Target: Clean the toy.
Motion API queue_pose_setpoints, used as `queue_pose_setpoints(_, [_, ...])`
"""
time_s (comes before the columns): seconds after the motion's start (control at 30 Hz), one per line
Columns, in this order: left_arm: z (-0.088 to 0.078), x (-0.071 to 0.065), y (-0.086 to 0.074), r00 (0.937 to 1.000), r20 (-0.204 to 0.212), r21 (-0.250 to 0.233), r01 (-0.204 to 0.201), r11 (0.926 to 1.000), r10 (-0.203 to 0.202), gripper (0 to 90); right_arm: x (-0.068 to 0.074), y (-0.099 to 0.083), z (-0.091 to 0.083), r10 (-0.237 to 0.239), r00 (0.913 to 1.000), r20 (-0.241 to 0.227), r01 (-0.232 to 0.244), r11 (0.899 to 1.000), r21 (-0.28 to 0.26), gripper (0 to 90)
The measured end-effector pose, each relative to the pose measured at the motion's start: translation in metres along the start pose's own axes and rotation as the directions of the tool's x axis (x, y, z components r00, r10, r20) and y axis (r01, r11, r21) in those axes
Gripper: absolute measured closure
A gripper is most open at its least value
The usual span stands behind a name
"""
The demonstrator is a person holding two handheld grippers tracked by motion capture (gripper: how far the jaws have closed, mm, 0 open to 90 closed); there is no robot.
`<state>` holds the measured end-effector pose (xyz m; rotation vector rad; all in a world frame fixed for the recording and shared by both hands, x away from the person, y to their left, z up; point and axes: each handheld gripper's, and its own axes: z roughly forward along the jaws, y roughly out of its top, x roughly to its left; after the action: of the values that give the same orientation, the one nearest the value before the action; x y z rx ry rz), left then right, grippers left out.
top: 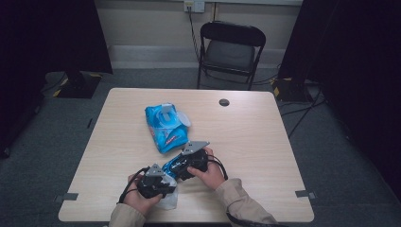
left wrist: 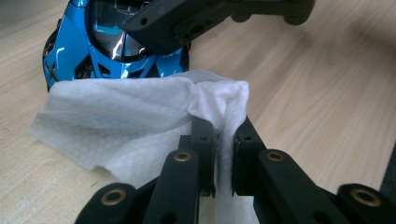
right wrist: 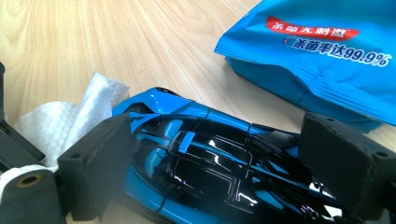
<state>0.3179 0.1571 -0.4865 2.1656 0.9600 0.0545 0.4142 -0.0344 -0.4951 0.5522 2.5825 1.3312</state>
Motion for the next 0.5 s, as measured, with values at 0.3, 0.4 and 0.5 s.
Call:
queue_pose_setpoints(0.3, [-0.015, 0.007, 0.002, 0.9998, -0.016, -0.010, 0.010, 0.9999, -0.010, 82.5, 0.000, 0.000, 0.000, -0.002, 1.0000, 0.001, 0.002, 1.000, 0.003, 9.7])
queue_pose_setpoints(0.4, [-0.017, 0.012, 0.000, 0.9993, -0.038, 0.007, 0.005, 1.0000, -0.004, 82.1, 0.000, 0.001, 0.000, 0.000, 1.0000, 0.002, 0.000, 1.000, 0.005, 9.7])
queue_pose_setpoints(0.5, [-0.020, 0.015, 0.000, 0.9991, -0.040, 0.002, 0.016, 0.9999, -0.016, 82.5, 0.001, 0.001, 0.000, 0.000, 1.0000, 0.003, 0.000, 1.000, 0.010, 9.7])
